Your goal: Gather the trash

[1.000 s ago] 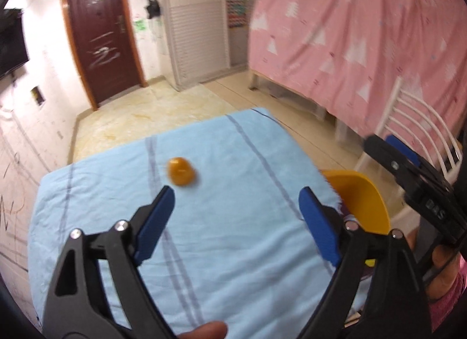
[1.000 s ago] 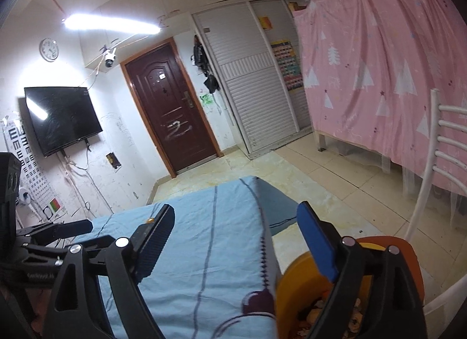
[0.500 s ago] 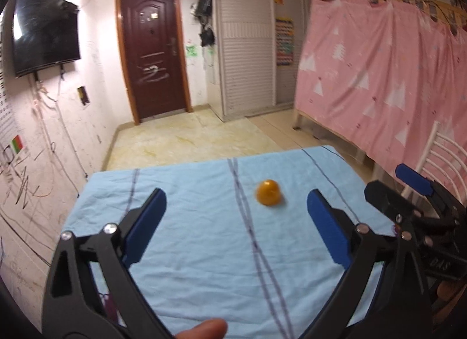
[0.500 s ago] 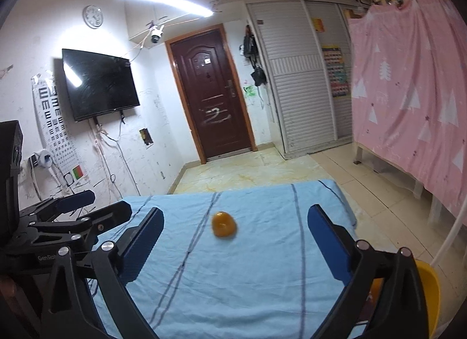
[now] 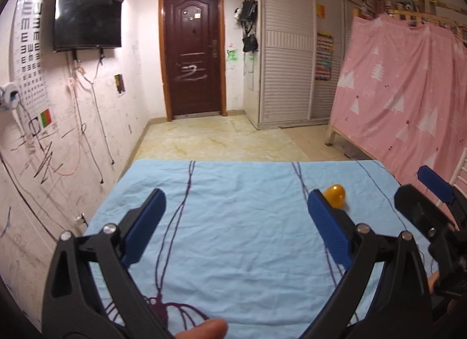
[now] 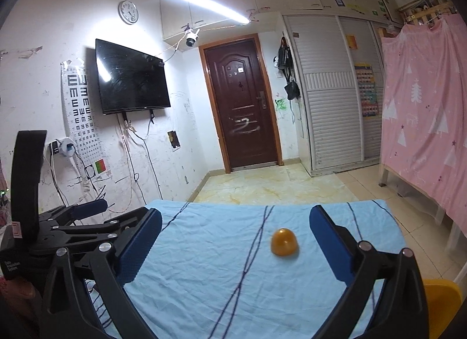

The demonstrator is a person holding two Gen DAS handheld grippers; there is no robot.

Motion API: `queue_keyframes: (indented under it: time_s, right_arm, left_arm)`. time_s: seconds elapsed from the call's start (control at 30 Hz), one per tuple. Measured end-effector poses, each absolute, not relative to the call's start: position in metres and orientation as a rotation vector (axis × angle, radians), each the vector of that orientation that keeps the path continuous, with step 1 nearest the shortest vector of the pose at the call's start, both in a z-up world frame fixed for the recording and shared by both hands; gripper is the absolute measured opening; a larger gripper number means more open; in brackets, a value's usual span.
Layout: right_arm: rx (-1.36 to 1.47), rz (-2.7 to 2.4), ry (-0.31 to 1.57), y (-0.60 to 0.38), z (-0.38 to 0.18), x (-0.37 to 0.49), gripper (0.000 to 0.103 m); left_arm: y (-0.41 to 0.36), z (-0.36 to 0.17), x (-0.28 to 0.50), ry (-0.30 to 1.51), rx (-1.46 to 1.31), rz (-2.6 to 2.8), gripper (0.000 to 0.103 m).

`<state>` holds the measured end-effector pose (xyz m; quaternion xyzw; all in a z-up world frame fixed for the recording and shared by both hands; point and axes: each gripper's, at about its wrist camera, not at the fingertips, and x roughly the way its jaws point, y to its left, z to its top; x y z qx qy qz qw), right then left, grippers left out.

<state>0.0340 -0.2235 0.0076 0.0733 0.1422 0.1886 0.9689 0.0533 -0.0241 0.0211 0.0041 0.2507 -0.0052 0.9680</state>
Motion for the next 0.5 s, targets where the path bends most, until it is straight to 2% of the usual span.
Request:
queue_keyframes:
  time_s: [0.5]
  right_arm:
    - [0.139,0.297,0.226,-0.203,0.003,0.041,0.094]
  left_arm:
    - [0.012,-0.003,0.067,0.518,-0.031,0.046,0.094]
